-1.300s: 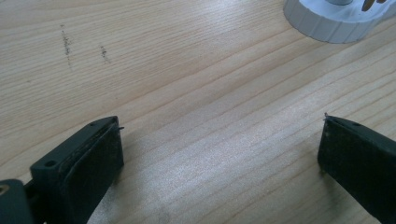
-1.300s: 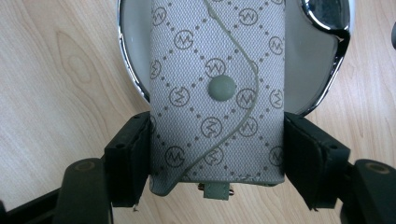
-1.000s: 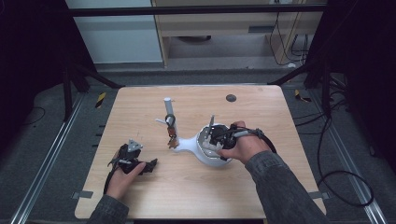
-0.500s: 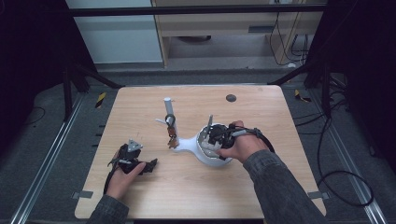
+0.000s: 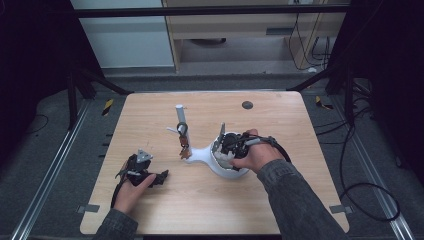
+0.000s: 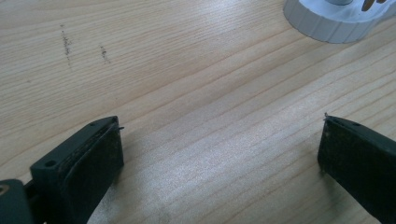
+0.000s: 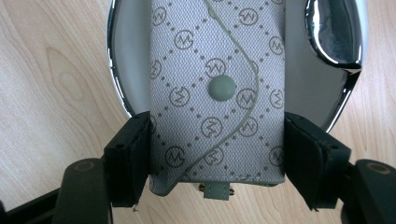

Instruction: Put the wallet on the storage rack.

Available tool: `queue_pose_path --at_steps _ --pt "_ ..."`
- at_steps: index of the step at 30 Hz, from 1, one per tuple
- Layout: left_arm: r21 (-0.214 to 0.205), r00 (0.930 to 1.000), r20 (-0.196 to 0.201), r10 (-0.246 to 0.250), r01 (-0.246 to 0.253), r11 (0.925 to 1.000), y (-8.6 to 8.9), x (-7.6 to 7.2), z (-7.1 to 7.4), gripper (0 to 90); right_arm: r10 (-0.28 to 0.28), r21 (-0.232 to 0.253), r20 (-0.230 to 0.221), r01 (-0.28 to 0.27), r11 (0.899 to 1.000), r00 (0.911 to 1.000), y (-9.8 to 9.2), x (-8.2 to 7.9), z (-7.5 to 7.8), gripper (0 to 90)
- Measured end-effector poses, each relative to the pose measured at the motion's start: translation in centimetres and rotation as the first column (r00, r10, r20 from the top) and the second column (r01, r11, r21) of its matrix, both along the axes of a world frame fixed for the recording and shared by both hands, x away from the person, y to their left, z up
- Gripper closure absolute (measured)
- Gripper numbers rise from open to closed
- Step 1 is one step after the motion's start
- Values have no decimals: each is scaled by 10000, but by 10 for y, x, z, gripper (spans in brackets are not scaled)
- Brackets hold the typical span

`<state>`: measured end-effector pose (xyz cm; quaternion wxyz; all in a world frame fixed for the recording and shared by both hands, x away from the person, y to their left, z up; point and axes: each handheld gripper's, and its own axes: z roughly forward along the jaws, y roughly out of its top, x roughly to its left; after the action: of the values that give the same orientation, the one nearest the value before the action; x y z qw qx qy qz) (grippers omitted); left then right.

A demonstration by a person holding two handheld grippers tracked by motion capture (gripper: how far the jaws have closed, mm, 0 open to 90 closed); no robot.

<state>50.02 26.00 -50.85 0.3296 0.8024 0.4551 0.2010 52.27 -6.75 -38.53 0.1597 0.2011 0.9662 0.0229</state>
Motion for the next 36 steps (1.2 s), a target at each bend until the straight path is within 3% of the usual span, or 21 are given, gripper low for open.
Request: queue_pose_path --at_steps 13,16,20,24,32,36 --pt "-5 10000 -9 -14 14 10000 0 0 0 0 -46 85 -39 47 10000 10000 1 4 -3 287" --pt "-25 10000 7 7 -7 10000 0 0 0 0 -162 371 90 158 9992 9998 2 4 -2 208" --pt "-6 10000 -10 -18 18 10000 0 0 0 0 -275 780 119 265 9966 9996 3 4 3 204" --pt "-8 10000 -10 -22 22 10000 0 0 0 0 -231 742 186 217 9970 9996 1 3 4 207" --pt "-5 10000 -7 -19 19 10000 0 0 0 0 -323 1200 255 291 9923 9992 -3 -1 12 203" --pt "-3 10000 -8 -22 22 10000 0 0 0 0 -440 1661 175 405 9853 9989 -6 -4 15 195"
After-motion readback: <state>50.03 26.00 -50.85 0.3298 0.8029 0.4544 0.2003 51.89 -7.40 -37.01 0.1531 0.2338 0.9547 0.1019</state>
